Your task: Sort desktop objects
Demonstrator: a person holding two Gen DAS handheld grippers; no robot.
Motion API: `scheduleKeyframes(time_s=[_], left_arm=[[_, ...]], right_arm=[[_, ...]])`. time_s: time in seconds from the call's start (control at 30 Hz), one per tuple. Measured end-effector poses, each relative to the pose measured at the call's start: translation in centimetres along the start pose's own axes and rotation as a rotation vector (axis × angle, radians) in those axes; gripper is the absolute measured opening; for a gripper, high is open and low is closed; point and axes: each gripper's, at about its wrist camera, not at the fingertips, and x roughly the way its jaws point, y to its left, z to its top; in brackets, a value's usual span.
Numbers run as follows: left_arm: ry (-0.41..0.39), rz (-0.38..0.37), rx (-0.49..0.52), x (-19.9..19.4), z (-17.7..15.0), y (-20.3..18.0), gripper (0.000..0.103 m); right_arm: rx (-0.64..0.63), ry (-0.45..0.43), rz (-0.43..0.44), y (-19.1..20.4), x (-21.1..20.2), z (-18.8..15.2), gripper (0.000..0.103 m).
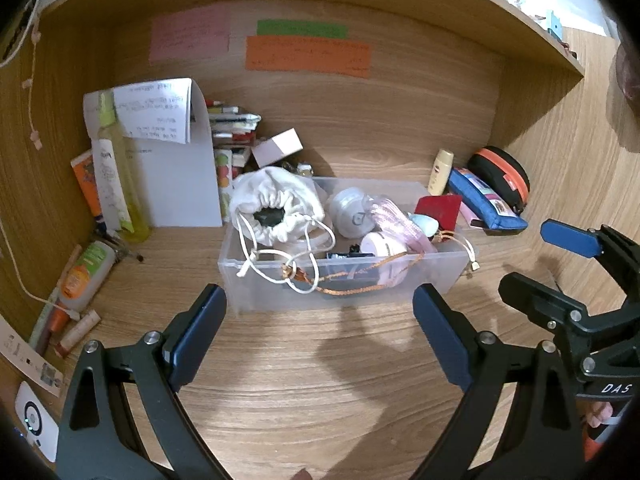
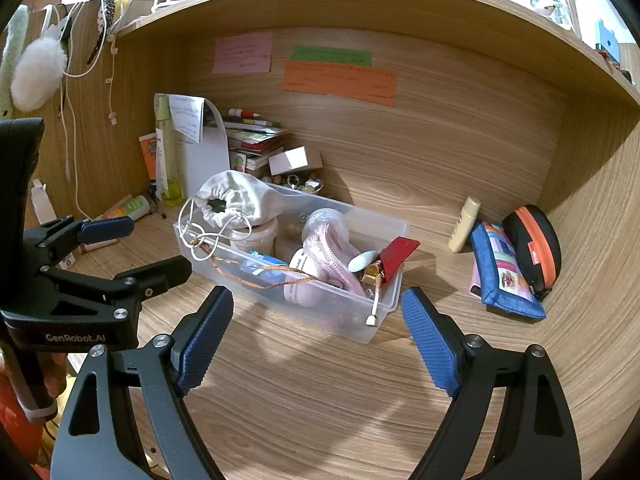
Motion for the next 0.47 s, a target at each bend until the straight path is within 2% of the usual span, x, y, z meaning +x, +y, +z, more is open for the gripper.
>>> scheduleKeyframes(time_s=[0.47], left_arm=[[-0.031, 0.002, 0.041, -0.44, -0.08, -0.84, 0.095]], right_arm=[[0.032, 0.014, 0.019, -0.56, 0.28, -0.18, 0.085]])
